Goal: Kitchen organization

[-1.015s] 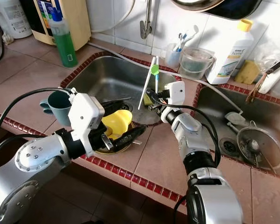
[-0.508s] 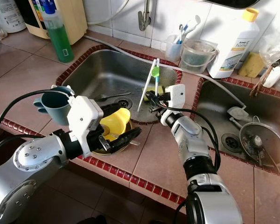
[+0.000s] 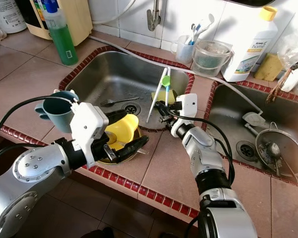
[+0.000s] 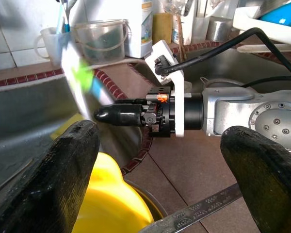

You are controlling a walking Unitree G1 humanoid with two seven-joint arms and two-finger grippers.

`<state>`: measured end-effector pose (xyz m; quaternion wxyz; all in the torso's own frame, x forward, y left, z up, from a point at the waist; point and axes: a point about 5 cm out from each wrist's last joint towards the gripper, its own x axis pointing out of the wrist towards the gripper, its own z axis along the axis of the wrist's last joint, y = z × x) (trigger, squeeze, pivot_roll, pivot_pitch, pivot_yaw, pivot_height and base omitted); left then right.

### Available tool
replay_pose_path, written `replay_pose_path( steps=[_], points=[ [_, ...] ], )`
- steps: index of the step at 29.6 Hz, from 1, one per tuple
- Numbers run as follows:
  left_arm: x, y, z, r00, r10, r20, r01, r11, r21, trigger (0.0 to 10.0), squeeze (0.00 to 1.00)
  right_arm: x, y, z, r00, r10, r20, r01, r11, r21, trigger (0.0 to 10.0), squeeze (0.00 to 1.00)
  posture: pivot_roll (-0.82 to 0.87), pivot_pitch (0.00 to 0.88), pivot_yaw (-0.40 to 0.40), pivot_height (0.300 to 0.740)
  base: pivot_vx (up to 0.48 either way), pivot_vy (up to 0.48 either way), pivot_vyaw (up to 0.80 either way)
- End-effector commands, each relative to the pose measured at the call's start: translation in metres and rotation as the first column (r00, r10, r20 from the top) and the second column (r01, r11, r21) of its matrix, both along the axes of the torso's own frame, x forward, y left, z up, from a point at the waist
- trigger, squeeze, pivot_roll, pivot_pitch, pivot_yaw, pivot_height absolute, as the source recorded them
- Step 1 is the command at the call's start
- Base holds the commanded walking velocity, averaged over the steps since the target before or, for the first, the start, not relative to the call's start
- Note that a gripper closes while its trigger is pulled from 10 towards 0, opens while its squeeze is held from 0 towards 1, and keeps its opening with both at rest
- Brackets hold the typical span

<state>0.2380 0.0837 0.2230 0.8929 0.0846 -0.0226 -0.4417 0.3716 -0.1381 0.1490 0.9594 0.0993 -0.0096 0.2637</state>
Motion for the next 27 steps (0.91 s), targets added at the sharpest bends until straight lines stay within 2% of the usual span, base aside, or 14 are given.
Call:
replay_pose_path(
  steps=[1, 17, 27],
  points=[
    [-0.004, -0.002, 0.005, 0.999, -0.028, 0.018, 0.028, 1.000, -0.002, 10.0, 0.00, -0.001, -0.006, 0.001, 1.000, -0.018, 0.001, 0.018, 1.000, 0.011, 10.0, 1.00, -0.12, 0.204, -0.019, 0.740, 0.000, 0.000, 0.00],
    [-0.002, -0.002, 0.009, 0.999, -0.031, 0.030, 0.031, 0.999, -0.008, 10.0, 0.00, 0.000, -0.009, 0.005, 1.000, -0.031, 0.005, 0.031, 0.999, 0.017, 10.0, 1.00, -0.12, 0.203, -0.018, 0.740, 0.000, 0.000, 0.00],
    [0.006, 0.003, 0.013, 0.998, 0.003, 0.058, -0.002, 1.000, -0.025, 10.0, 0.00, 0.000, -0.015, 0.019, 0.993, -0.090, 0.081, 0.087, 0.995, 0.039, 10.0, 1.00, -0.13, 0.167, -0.025, 0.740, 0.000, 0.000, 0.00]
  ],
)
